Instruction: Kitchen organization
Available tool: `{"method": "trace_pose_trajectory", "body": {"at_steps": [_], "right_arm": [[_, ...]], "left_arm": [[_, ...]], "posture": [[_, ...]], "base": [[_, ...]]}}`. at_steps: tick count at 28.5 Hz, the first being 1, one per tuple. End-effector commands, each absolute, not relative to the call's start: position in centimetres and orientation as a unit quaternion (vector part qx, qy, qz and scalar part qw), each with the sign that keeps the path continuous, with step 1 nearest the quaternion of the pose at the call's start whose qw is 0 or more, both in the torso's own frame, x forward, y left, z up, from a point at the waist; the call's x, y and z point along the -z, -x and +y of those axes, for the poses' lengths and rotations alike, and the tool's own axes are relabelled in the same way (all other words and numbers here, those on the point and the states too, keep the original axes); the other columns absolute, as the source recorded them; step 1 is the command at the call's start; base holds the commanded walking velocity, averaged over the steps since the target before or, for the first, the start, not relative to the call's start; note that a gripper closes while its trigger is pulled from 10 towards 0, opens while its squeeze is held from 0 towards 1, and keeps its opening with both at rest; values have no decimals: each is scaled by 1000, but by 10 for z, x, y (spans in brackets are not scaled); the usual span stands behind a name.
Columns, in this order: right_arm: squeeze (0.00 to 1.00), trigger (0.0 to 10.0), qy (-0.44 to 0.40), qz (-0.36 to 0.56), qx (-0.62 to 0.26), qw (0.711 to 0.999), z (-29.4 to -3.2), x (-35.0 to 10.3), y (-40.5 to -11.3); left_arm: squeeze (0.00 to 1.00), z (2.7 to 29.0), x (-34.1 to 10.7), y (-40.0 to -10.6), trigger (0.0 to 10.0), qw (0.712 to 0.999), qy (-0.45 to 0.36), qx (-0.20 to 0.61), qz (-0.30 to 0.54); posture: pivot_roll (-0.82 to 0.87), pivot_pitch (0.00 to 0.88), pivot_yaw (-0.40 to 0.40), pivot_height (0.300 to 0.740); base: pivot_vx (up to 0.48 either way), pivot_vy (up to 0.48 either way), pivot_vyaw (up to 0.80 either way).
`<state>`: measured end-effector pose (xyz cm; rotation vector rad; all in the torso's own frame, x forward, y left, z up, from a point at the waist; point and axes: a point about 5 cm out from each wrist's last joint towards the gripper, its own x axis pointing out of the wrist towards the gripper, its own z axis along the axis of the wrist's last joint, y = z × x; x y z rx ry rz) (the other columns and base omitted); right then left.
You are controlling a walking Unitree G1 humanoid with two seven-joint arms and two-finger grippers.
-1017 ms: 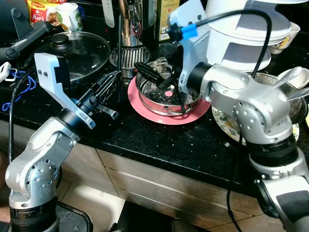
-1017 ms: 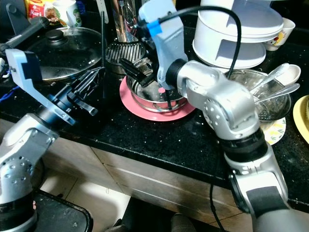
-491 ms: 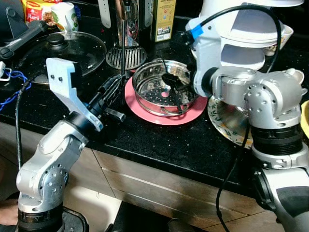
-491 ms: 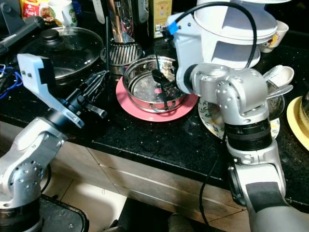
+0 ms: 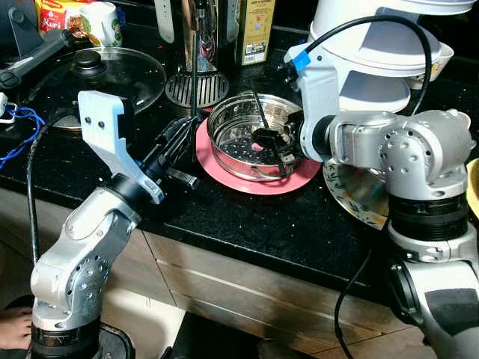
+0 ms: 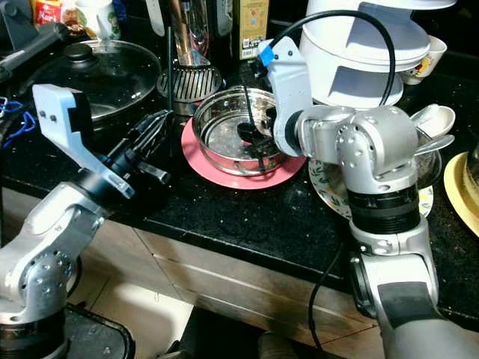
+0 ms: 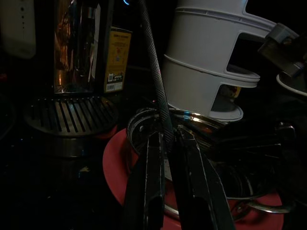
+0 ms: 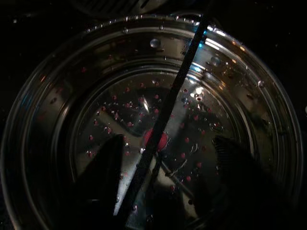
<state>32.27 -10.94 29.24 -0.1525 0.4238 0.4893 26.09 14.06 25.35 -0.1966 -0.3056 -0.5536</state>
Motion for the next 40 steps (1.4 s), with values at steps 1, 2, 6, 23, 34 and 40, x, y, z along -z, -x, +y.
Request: {"method": "trace_pose_trajectory", "body": {"at_steps": [1, 2, 6, 23, 34, 40], "right_arm": [[0, 0, 79, 220, -249, 940, -108, -288, -319], [0, 0, 81, 223, -250, 939, -107, -287, -318], [0, 0, 82, 227, -256, 936, -106, -287, -316], [0, 0, -1, 156, -287, 945, -105, -300, -317], [0, 1059, -262, -30, -370, 891, -123, -312, -308], [0, 10000, -296, -59, -357, 884, -130, -305, -306]], "left_arm": [[0, 138, -254, -257, 10000, 944, 94, 273, -156], [0, 138, -254, -257, 10000, 944, 94, 273, -157], [0, 138, -254, -256, 10000, 944, 93, 274, -158], [0, 134, -256, -256, 10000, 942, 89, 279, -162], [0, 136, -257, -258, 10000, 944, 83, 275, -164], [0, 138, -255, -261, 10000, 950, 77, 260, -156]], "posture": [[-27, 82, -81, 740], [-26, 80, -82, 740], [-28, 73, -84, 740], [-22, 59, -81, 740], [-12, 54, -49, 740], [-11, 49, -31, 740]], "base": [[0, 0, 0], [0, 0, 0], [0, 0, 0], [0, 0, 0], [0, 0, 0], [0, 0, 0]]}}
